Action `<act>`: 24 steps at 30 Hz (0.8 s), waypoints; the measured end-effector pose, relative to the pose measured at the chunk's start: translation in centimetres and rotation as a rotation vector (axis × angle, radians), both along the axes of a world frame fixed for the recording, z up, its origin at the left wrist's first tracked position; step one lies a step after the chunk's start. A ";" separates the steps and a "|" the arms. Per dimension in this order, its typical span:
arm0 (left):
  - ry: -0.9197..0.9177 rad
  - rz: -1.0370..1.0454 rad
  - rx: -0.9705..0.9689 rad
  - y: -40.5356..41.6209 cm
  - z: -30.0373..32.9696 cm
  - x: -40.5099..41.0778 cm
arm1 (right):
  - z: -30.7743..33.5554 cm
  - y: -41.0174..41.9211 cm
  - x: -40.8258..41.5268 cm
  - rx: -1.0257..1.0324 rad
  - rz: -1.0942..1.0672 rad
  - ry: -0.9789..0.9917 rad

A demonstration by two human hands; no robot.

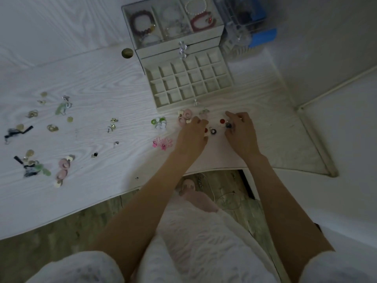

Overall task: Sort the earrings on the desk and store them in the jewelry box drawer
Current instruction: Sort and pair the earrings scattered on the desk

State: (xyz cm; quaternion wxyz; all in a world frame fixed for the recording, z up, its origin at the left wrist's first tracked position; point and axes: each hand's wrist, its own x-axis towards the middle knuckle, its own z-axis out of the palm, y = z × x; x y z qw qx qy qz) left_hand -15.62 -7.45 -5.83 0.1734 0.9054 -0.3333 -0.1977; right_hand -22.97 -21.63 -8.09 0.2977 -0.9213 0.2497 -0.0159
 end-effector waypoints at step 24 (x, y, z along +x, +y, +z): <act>-0.025 0.123 -0.347 7.0 3.7 -1.1 | 4.4 6.3 -0.3 -0.171 0.218 -0.061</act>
